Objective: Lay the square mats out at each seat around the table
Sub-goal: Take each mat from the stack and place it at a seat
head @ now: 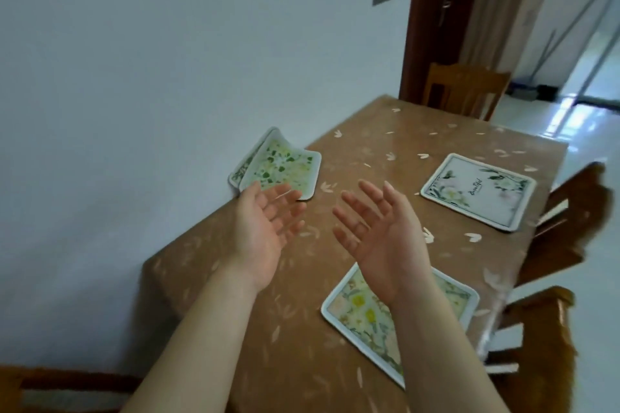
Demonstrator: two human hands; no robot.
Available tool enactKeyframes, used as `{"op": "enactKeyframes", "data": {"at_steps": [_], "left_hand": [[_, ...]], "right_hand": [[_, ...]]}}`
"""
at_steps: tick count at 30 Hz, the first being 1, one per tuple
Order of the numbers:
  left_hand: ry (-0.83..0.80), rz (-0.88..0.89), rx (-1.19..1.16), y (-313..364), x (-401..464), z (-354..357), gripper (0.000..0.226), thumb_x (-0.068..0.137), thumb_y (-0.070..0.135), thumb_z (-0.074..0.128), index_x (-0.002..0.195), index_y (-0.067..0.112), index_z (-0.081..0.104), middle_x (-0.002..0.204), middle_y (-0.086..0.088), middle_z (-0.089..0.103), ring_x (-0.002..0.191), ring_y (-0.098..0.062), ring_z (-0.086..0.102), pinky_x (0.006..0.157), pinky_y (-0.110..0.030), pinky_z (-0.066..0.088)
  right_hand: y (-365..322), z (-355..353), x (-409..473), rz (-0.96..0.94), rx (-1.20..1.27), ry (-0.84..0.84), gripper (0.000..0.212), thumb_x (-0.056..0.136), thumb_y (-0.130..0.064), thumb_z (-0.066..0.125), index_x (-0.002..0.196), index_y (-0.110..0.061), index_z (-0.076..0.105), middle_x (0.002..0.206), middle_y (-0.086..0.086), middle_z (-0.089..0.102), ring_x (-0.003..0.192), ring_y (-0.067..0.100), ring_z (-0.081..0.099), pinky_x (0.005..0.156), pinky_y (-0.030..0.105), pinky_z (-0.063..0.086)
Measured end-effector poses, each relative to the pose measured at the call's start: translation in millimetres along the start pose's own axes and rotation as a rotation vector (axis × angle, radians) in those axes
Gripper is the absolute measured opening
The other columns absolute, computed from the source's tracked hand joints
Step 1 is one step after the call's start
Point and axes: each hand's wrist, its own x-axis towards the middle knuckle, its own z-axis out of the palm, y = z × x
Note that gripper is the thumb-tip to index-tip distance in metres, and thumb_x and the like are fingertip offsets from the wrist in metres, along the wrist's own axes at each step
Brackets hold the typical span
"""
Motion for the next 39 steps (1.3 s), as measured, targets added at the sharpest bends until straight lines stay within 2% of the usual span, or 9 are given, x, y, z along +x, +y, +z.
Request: {"op": "enactKeyframes", "data": {"at_steps": [9, 14, 17, 22, 28, 32, 34, 36, 39], "left_hand": [[-0.06, -0.189, -0.032, -10.0, 191.5, -74.8, 0.051, 0.103, 0.049, 0.042, 0.121, 0.01, 0.069, 0.105, -0.01, 0.077, 0.097, -0.027, 0.069, 0.081, -0.04, 0.054], [-0.004, -0.274, -0.03, -4.7, 306.3, -138.8, 0.049, 0.103, 0.047, 0.042, 0.121, 0.009, 0.068, 0.106, -0.01, 0.076, 0.091, -0.026, 0.07, 0.079, -0.04, 0.053], [0.055, -0.314, 0.006, -9.8, 367.9, -174.5, 0.05, 0.104, 0.047, 0.041, 0.122, 0.009, 0.066, 0.113, -0.011, 0.075, 0.097, -0.027, 0.069, 0.084, -0.042, 0.051], [0.147, -0.383, 0.007, -28.6, 452.1, -226.0, 0.047, 0.104, 0.047, 0.042, 0.121, 0.01, 0.066, 0.125, -0.012, 0.072, 0.104, -0.027, 0.068, 0.084, -0.04, 0.053], [0.228, -0.459, 0.011, -56.9, 514.7, -248.8, 0.049, 0.103, 0.046, 0.043, 0.127, 0.008, 0.064, 0.129, -0.012, 0.065, 0.11, -0.026, 0.066, 0.082, -0.041, 0.053], [0.237, -0.482, 0.03, -74.2, 538.7, -256.4, 0.056, 0.105, 0.045, 0.039, 0.146, 0.007, 0.051, 0.14, -0.013, 0.057, 0.115, -0.027, 0.061, 0.097, -0.042, 0.048], [0.223, -0.487, 0.015, -80.5, 548.2, -260.6, 0.059, 0.106, 0.045, 0.037, 0.149, 0.005, 0.046, 0.136, -0.014, 0.059, 0.117, -0.029, 0.06, 0.102, -0.043, 0.046], [0.211, -0.492, -0.002, -85.2, 554.5, -264.4, 0.059, 0.106, 0.046, 0.038, 0.148, 0.005, 0.047, 0.126, -0.013, 0.064, 0.114, -0.029, 0.062, 0.1, -0.043, 0.047], [0.169, -0.491, -0.003, -89.1, 559.7, -266.1, 0.054, 0.105, 0.046, 0.046, 0.14, 0.006, 0.053, 0.128, -0.013, 0.066, 0.11, -0.024, 0.066, 0.09, -0.037, 0.052]], "right_hand": [[84.7, 54.7, 145.8, 0.028, 0.01, 0.198, 0.042, 0.1, -0.049, 0.056, 0.126, -0.018, 0.07, 0.115, 0.009, 0.074, 0.101, 0.03, 0.069, 0.082, 0.043, 0.054], [144.1, 87.9, 224.7, 0.072, 0.011, 0.271, 0.043, 0.1, -0.049, 0.056, 0.127, -0.018, 0.07, 0.12, 0.011, 0.075, 0.099, 0.028, 0.071, 0.08, 0.043, 0.057], [172.4, 99.8, 259.9, 0.099, 0.015, 0.284, 0.045, 0.099, -0.05, 0.057, 0.128, -0.019, 0.07, 0.128, 0.012, 0.075, 0.103, 0.03, 0.072, 0.084, 0.044, 0.057], [210.8, 106.6, 300.1, 0.149, 0.046, 0.29, 0.048, 0.098, -0.051, 0.057, 0.132, -0.019, 0.07, 0.127, 0.013, 0.076, 0.104, 0.032, 0.074, 0.085, 0.046, 0.058], [232.9, 110.6, 335.0, 0.193, 0.063, 0.304, 0.048, 0.1, -0.051, 0.055, 0.131, -0.018, 0.071, 0.126, 0.013, 0.077, 0.103, 0.032, 0.074, 0.087, 0.047, 0.058], [232.2, 102.2, 347.0, 0.196, 0.054, 0.315, 0.049, 0.1, -0.051, 0.055, 0.132, -0.017, 0.07, 0.126, 0.012, 0.077, 0.101, 0.031, 0.075, 0.085, 0.046, 0.058], [231.4, 96.1, 348.5, 0.203, 0.055, 0.32, 0.051, 0.098, -0.052, 0.056, 0.133, -0.016, 0.07, 0.127, 0.012, 0.076, 0.101, 0.031, 0.075, 0.086, 0.046, 0.057], [231.0, 90.9, 347.9, 0.208, 0.056, 0.332, 0.053, 0.097, -0.053, 0.057, 0.133, -0.016, 0.07, 0.127, 0.013, 0.076, 0.102, 0.031, 0.075, 0.087, 0.046, 0.057], [233.2, 88.6, 346.7, 0.226, 0.061, 0.351, 0.053, 0.099, -0.054, 0.053, 0.132, -0.017, 0.07, 0.128, 0.014, 0.076, 0.103, 0.032, 0.075, 0.086, 0.046, 0.057]]}}
